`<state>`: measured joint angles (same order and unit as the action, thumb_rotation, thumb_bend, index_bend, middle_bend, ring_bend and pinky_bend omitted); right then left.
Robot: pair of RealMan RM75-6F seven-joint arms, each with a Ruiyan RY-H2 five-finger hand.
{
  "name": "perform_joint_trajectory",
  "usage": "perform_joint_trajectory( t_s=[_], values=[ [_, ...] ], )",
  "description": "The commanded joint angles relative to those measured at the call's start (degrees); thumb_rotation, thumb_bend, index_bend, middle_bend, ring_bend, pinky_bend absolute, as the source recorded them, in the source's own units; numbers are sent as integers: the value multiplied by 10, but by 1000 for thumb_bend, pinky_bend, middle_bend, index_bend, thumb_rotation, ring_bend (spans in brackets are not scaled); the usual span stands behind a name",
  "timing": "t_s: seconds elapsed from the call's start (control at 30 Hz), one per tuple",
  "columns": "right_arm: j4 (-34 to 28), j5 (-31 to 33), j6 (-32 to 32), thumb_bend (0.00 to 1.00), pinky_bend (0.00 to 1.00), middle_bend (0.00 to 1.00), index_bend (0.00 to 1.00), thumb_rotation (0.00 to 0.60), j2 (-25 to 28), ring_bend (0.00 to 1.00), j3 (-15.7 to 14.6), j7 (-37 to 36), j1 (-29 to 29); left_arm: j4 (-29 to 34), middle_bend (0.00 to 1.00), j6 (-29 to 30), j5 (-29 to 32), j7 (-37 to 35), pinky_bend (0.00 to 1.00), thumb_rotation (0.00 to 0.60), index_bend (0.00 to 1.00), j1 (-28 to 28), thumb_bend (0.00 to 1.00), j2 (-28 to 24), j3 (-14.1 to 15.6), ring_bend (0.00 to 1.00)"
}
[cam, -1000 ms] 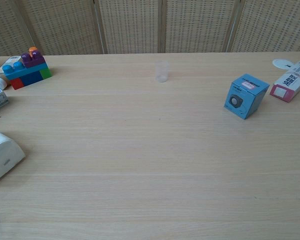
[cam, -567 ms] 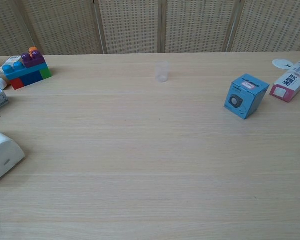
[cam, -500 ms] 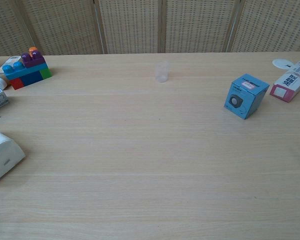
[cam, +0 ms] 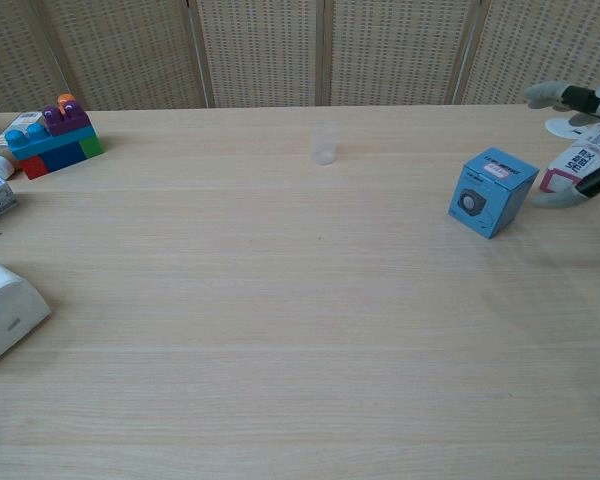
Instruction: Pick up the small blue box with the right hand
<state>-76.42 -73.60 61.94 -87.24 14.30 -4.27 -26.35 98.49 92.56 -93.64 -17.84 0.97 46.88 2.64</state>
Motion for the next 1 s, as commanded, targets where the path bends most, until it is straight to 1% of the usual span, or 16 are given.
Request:
perform_joint_trajectory(
  t_s=[0.03, 0.13, 0.23, 0.37, 0.63, 0.8, 0.93, 1.0],
  values=[
    [30, 54, -34, 0, 0, 0, 0, 600, -37, 0, 24, 33, -29, 0, 0, -5, 5, 2, 0, 600, 117, -2, 112, 2, -2, 0],
    [52, 85, -48, 0, 0, 0, 0, 600, -56, 0, 29, 73, -45, 0, 0, -11, 11, 2, 0, 600, 117, -4, 112, 2, -3, 0],
    [70, 124, -71, 0, 0, 0, 0, 600, -71, 0, 39, 96, -60, 0, 0, -12, 12, 3, 0, 600, 117, -4, 113, 2, -4, 0],
    [95, 156, -82, 0, 0, 0, 0, 600, -87, 0, 39, 148, -78, -1, 0, -17, 18, 6, 0, 600, 117, -5, 110, 3, -5, 0],
    [132, 254, -117, 0, 0, 0, 0, 600, -113, 0, 68, 212, -120, 1, 0, -27, 20, 13, 0, 600, 117, -9, 112, 5, -6, 0],
    [154, 303, -128, 0, 0, 0, 0, 600, -127, 0, 80, 230, -136, 1, 0, -27, 23, 14, 0, 600, 117, -8, 112, 5, -7, 0],
    [173, 337, -135, 0, 0, 0, 0, 600, -138, 0, 82, 245, -144, 1, 0, -31, 23, 20, 0, 600, 119, -10, 111, 7, -7, 0],
    [183, 344, -136, 0, 0, 0, 0, 600, -143, 0, 83, 242, -146, 1, 0, -33, 21, 22, 0, 600, 119, -11, 113, 8, -7, 0]
  ],
)
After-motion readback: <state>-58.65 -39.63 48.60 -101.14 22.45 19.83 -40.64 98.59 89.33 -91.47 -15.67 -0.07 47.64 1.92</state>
